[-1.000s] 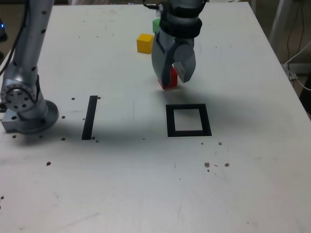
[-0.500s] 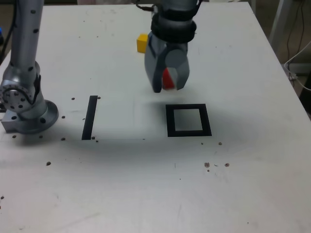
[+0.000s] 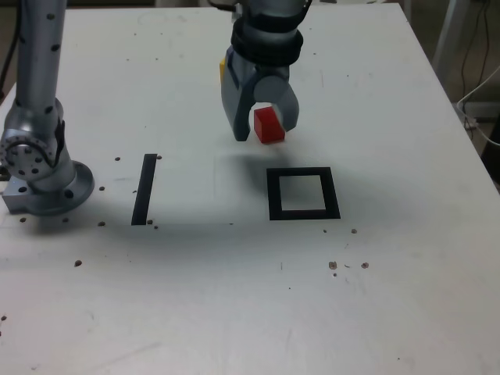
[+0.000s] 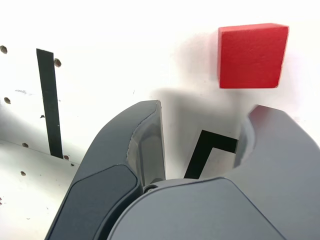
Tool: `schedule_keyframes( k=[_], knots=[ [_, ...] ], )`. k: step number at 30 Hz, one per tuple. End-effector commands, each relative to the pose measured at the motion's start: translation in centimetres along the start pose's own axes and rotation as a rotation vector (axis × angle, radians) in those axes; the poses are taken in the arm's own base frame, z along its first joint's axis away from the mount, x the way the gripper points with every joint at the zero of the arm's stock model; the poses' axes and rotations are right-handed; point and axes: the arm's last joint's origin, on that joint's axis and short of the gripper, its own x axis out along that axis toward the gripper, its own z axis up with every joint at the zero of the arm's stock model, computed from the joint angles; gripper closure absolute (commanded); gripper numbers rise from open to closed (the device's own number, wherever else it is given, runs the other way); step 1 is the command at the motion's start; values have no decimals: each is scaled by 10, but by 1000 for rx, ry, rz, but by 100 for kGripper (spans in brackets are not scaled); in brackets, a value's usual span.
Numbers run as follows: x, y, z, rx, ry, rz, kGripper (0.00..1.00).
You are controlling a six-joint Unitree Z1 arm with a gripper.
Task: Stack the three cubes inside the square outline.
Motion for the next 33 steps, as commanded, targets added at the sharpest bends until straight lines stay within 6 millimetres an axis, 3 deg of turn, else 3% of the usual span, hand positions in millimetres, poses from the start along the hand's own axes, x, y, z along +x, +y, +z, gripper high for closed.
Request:
schedule_keyframes(
  k=[1,18,33],
  knots=[
    [-3,4,2,-2,-12,-2,0],
    [18,42,35,4,40,-44,5],
    [40,57,47,28,108,-122,20]
  ],
)
